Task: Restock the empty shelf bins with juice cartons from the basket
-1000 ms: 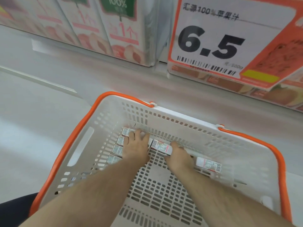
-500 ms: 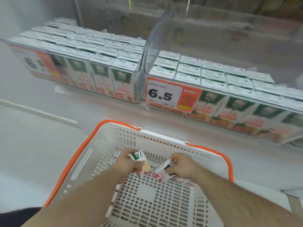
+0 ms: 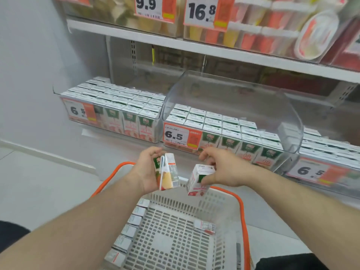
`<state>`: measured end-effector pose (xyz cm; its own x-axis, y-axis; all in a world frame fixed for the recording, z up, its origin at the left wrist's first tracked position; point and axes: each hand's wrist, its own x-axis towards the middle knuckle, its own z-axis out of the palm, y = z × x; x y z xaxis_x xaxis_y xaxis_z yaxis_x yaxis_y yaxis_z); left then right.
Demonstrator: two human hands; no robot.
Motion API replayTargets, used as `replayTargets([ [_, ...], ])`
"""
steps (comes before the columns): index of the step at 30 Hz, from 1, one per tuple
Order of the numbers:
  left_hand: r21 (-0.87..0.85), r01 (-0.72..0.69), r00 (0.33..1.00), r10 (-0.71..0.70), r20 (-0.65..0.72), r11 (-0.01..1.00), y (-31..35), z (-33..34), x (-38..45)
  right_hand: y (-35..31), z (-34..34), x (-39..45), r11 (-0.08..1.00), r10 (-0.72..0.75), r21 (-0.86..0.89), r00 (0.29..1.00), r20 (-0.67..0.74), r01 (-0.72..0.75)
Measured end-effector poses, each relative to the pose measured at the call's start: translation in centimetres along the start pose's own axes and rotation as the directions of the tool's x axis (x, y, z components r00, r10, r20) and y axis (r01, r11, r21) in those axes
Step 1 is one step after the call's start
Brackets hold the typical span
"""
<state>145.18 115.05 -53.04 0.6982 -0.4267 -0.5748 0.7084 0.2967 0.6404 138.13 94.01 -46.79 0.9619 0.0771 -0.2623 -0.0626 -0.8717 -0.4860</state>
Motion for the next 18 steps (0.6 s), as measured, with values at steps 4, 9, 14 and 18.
replayTargets([
  [4, 0.347, -0.027, 0.996, 0.056, -0.074, 0.937, 0.4, 2.1, -1.2, 0.2, -0.8, -1.2, 0.964, 0.027, 0.265, 0.996, -0.088, -0.003],
  [9, 0.638, -0.249, 0.955, 0.296, 0.035, 0.729, 1.9, 2.7, -2.5, -0.3, -0.8, -0.9, 0.915, 0.034, 0.401, 0.980, -0.196, 0.048],
  [14, 0.822, -0.324, 0.936, 0.286, 0.205, 0.468, 3.7, 2.5, -4.0, -1.3, -0.3, -0.8, 0.887, 0.038, 0.448, 0.949, -0.313, 0.112],
  [18, 0.863, -0.424, 0.902, 0.215, 0.375, 0.273, 4.6, 1.8, -3.6, -2.8, 0.3, 0.3, 0.845, 0.041, 0.498, 0.905, -0.424, 0.195],
])
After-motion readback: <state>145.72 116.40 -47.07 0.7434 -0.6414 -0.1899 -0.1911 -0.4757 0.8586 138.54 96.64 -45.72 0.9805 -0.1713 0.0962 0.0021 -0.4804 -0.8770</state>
